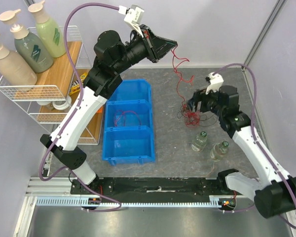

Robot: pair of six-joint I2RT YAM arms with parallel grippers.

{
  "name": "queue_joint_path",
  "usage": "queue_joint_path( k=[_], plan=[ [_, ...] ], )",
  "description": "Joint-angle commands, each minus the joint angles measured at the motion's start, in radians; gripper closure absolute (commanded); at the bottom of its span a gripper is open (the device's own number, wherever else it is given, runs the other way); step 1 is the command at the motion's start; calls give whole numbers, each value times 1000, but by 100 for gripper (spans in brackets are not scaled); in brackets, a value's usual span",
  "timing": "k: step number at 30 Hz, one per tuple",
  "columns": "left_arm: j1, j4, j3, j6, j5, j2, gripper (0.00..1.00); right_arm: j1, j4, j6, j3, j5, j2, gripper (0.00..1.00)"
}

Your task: Untangle the cables

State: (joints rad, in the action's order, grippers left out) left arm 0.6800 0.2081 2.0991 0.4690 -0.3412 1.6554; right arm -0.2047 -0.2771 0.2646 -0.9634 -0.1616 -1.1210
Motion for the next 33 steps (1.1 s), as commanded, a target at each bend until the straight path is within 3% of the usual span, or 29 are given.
queue_joint_path(
  k=[1, 7, 10, 12, 15, 18, 21, 25, 28, 31, 33],
  plan=[
    [-7, -61, 59, 36, -28, -37, 98, -137, 173, -149, 46, -159, 82, 20],
    [-10, -72, 85, 71, -74, -55, 98, -199, 421, -111, 118, -24, 23, 18],
    [-10, -79, 84, 83, -90, -78, 98, -203, 554, -27, 97, 20, -80, 24],
    [-10, -76, 79, 73, -94, -107, 98, -203, 500, 19, -8, 141, -146, 45],
    [-10, -62, -8, 13, -44, -213, 98, -202, 281, -30, -367, 298, -206, 80],
    [-10, -64, -158, -55, 66, -337, 98, -203, 37, -80, -755, 341, -244, 99],
    [-10, -79, -307, -95, 172, -416, 98, -202, -10, -106, -867, 350, -211, 100],
    [-10, -78, -463, -113, 266, -456, 98, -190, 0, -108, -672, 488, -160, 100],
    [-14, -66, -488, -113, 263, -454, 98, -183, -91, -91, -689, 470, -145, 100],
    [-14, -53, -458, -109, 220, -437, 98, -183, -1, -103, -660, 500, -51, 100],
    [-14, -67, -458, -98, 203, -439, 98, -179, 21, -140, -646, 557, -74, 100]
  ],
)
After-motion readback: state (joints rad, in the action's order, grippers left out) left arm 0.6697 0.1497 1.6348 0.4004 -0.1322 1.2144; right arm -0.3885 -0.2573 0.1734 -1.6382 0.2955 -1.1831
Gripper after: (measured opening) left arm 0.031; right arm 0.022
